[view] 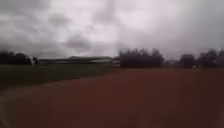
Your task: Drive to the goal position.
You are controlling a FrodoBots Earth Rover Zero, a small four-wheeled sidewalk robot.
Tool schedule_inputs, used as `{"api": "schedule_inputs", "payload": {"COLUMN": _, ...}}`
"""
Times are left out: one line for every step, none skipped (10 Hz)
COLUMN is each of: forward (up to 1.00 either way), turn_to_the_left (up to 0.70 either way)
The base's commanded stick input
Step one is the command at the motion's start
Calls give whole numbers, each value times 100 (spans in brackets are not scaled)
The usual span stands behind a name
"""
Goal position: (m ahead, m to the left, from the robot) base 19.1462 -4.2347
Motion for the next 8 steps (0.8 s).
{"api": "schedule_inputs", "payload": {"forward": 70, "turn_to_the_left": -35}}
{"api": "schedule_inputs", "payload": {"forward": 70, "turn_to_the_left": -35}}
{"api": "schedule_inputs", "payload": {"forward": 70, "turn_to_the_left": -35}}
{"api": "schedule_inputs", "payload": {"forward": 70, "turn_to_the_left": -35}}
{"api": "schedule_inputs", "payload": {"forward": 70, "turn_to_the_left": -35}}
{"api": "schedule_inputs", "payload": {"forward": 70, "turn_to_the_left": -17}}
{"api": "schedule_inputs", "payload": {"forward": 70, "turn_to_the_left": 0}}
{"api": "schedule_inputs", "payload": {"forward": 70, "turn_to_the_left": 0}}
